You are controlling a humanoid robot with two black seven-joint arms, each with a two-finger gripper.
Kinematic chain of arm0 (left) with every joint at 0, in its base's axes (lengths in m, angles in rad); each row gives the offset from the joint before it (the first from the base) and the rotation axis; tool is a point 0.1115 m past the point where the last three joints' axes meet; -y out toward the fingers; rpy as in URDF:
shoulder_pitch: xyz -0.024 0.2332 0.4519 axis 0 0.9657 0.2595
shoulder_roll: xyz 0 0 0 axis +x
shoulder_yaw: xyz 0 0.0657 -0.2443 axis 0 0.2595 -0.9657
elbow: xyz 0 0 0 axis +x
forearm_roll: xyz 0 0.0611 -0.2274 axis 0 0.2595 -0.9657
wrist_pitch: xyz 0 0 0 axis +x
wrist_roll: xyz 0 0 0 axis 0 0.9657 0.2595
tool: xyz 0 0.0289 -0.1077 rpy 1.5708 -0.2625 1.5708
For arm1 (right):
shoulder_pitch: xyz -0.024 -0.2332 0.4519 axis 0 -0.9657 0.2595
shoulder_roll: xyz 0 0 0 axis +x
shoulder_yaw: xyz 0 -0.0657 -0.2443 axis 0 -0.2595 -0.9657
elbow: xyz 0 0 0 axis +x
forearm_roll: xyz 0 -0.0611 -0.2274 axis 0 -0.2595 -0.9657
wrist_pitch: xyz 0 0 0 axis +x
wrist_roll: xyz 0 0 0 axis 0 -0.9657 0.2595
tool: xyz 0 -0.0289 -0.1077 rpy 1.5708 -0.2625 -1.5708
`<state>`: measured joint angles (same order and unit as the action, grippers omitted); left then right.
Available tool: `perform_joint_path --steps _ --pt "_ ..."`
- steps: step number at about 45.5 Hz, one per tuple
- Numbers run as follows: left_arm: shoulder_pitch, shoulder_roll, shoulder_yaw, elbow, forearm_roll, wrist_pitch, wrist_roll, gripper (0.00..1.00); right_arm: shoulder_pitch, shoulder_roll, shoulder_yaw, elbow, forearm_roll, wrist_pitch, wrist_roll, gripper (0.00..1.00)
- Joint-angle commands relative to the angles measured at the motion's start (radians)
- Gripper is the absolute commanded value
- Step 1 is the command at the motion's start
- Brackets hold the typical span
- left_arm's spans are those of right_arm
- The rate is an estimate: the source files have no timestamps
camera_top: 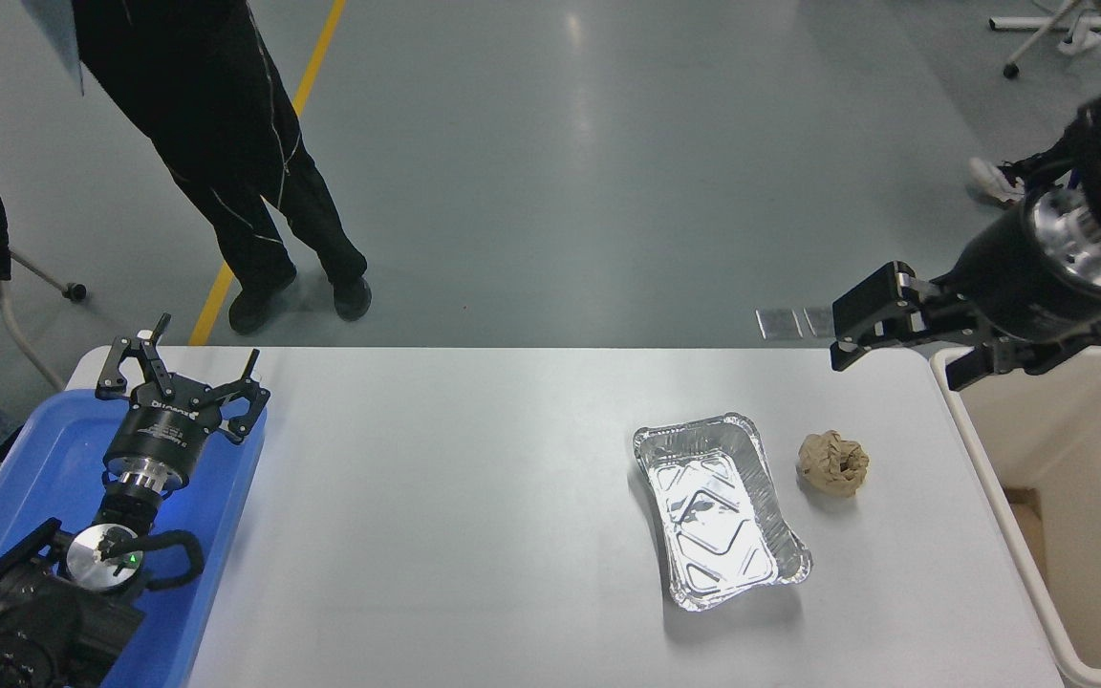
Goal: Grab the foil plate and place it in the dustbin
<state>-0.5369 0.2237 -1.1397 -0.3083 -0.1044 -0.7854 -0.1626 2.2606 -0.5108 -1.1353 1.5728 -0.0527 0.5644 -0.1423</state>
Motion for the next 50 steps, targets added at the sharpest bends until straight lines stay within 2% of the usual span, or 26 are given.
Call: perform_joint_path --steps 1,8,15,27,35,42,50 --pt "0.000 -0.001 0.000 0.000 0.000 0.000 0.000 0.99 -0.254 0.041 0.094 -0.111 0.001 -0.152 0.007 1.00" --pt "0.000 0.000 0.000 0.000 0.000 0.000 0.000 0.99 -0.400 0.095 0.163 -0.198 -0.002 -0.165 0.021 1.00" --pt "0.000 0.000 0.000 0.000 0.000 0.000 0.000 0.99 -0.550 0.161 0.209 -0.275 -0.024 -0.207 0.075 1.00" --pt "0.000 -0.001 0.000 0.000 0.000 0.000 0.000 0.99 -0.740 0.270 0.250 -0.425 -0.128 -0.277 0.087 1.00" --pt "0.000 -0.001 0.000 0.000 0.000 0.000 0.000 0.99 -0.872 0.356 0.249 -0.545 -0.177 -0.354 0.110 1.00" --pt "0.000 -0.001 0.000 0.000 0.000 0.000 0.000 0.99 -0.898 0.357 0.249 -0.588 -0.245 -0.360 0.113 1.00" --pt "0.000 -0.001 0.002 0.000 0.000 0.000 0.000 0.99 -0.935 0.357 0.244 -0.619 -0.268 -0.366 0.115 0.98"
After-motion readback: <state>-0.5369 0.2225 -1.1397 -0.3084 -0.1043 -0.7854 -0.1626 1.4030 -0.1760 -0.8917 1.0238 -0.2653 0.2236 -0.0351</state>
